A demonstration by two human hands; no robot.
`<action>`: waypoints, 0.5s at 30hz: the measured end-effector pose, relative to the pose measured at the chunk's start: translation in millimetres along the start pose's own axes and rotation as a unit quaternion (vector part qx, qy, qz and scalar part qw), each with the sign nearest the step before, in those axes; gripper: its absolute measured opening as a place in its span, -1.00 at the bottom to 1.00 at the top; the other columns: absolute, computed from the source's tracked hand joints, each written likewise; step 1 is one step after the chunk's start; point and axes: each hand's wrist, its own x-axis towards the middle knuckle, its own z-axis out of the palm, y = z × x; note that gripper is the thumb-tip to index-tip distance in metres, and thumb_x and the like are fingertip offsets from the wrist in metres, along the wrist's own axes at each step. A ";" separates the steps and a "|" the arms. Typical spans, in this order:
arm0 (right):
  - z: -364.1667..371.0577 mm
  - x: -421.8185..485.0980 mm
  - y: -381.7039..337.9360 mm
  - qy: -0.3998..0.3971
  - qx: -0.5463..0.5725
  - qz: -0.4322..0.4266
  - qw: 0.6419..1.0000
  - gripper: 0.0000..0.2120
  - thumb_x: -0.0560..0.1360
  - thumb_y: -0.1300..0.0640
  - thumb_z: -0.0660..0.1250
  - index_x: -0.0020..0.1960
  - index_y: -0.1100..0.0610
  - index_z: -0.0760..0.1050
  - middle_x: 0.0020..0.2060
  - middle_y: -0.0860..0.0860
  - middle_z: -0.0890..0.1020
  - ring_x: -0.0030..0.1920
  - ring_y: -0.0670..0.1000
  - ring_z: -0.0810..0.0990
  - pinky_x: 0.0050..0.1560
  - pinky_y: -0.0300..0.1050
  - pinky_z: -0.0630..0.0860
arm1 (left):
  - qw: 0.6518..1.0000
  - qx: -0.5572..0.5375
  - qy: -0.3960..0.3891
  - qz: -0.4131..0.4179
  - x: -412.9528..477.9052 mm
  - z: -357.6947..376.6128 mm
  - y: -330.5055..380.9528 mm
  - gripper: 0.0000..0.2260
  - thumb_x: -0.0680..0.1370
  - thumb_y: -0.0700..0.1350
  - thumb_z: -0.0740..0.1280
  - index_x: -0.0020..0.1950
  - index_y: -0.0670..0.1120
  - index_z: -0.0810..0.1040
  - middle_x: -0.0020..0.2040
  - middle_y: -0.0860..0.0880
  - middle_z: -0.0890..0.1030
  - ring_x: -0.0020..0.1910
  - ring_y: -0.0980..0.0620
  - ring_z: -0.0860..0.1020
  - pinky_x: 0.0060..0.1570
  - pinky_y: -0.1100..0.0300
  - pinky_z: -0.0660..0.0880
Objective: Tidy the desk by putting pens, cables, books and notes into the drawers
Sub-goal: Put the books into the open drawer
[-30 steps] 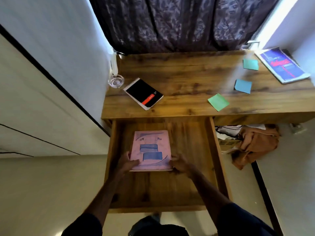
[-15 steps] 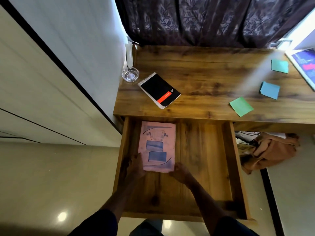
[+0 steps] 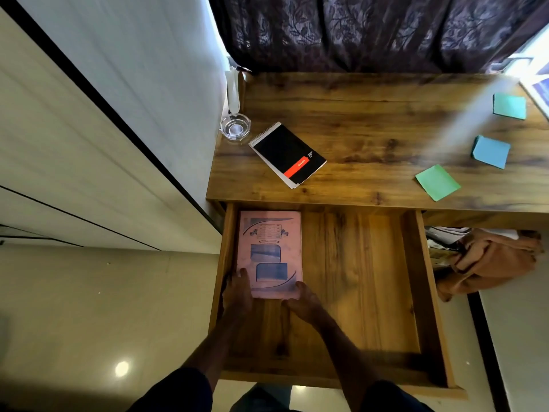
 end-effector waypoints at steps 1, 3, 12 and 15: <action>2.3 1.0 2.0 0.001 0.009 -0.015 1.000 -0.28 0.55 0.08 0.42 0.58 0.14 0.13 0.48 0.14 0.33 0.46 0.15 0.35 0.34 -0.13 0.37 | 1.000 -0.001 0.004 0.001 1.3 0.9 -0.8 -0.44 0.61 -0.12 0.36 0.55 -0.09 0.22 0.47 -0.15 0.39 0.45 -0.14 0.39 0.26 0.03 0.54; 5.0 -0.2 5.1 -0.001 0.019 -0.052 0.998 -0.34 0.58 0.17 0.39 0.55 0.22 0.14 0.49 0.15 0.32 0.47 0.13 0.36 0.21 -0.33 0.38 | 1.000 -0.005 0.010 0.010 2.2 4.7 0.5 -0.42 0.62 -0.13 0.35 0.58 -0.12 0.18 0.55 -0.18 0.27 0.51 -0.14 0.31 0.31 0.04 0.52; 0.1 -3.0 18.3 -0.027 0.073 -0.048 0.996 -0.31 0.57 0.15 0.39 0.59 0.12 0.13 0.50 0.10 0.32 0.50 0.13 0.33 0.34 -0.28 0.34 | 0.994 0.087 -0.044 0.045 3.5 12.9 15.8 -0.29 0.62 -0.16 0.32 0.65 -0.14 -0.02 0.64 -0.23 -0.01 0.63 -0.23 -0.02 0.56 -0.11 0.18; -8.1 -11.3 21.7 -0.001 0.089 -0.090 0.992 -0.37 0.54 0.06 0.44 0.52 0.00 0.23 0.48 0.05 0.39 0.45 0.12 0.41 0.17 -0.34 0.50 | 0.997 0.043 -0.055 0.038 3.2 1.3 23.2 -0.34 0.59 -0.16 0.37 0.61 -0.11 0.13 0.62 -0.20 0.11 0.59 -0.23 0.15 0.46 -0.10 0.36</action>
